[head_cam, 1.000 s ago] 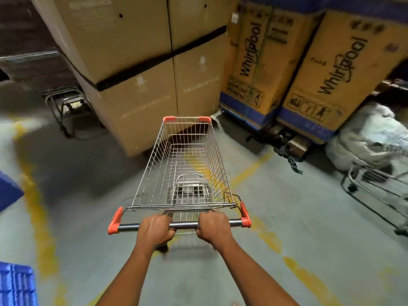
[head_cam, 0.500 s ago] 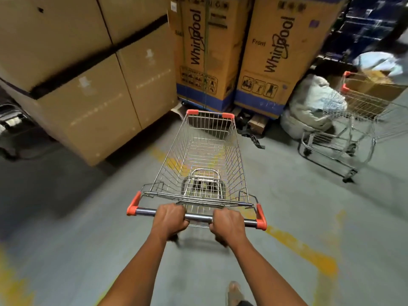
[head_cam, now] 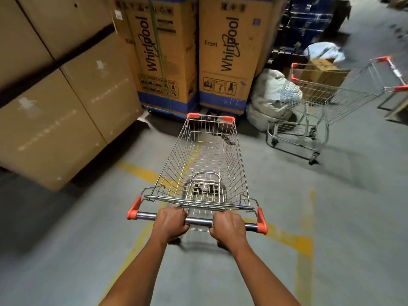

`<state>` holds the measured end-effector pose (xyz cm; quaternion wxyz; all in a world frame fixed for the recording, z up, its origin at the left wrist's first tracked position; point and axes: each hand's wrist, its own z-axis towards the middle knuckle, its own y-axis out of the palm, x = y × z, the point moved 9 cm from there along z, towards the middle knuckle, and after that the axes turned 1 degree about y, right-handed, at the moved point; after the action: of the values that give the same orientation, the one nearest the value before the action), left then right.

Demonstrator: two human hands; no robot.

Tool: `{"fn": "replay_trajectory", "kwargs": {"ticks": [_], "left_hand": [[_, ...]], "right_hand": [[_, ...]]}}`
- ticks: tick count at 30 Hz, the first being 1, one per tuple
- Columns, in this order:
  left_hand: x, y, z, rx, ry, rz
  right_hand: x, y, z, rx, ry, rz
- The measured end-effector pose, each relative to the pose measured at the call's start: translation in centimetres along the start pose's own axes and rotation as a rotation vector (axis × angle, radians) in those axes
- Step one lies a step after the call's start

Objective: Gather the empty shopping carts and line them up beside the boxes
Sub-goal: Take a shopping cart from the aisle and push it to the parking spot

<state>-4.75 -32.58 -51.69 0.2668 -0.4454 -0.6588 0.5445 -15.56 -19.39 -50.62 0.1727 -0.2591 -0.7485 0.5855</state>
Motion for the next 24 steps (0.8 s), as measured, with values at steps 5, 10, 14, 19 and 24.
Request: {"fn": "replay_trajectory", "kwargs": {"ticks": [5, 10, 14, 19, 24], "left_hand": [[4.9, -1.2, 1.8, -0.021, -0.056, -0.026], [10.7, -2.6, 4.1, -0.020, -0.141, -0.057], [14.7, -4.2, 6.2, -0.014, -0.219, -0.086], [18.9, -5.9, 9.7, -0.028, -0.287, -0.100], [23.3, -7.6, 14.3, -0.033, -0.323, -0.132]], "right_hand": [[5.5, -0.1, 0.8, -0.011, -0.050, -0.027], [12.3, -0.7, 2.6, -0.024, -0.139, -0.058], [17.0, -1.6, 4.6, -0.033, -0.220, -0.070], [22.4, -2.8, 7.1, -0.024, -0.288, -0.092], [28.1, -4.0, 10.4, -0.032, -0.341, -0.113]]}}
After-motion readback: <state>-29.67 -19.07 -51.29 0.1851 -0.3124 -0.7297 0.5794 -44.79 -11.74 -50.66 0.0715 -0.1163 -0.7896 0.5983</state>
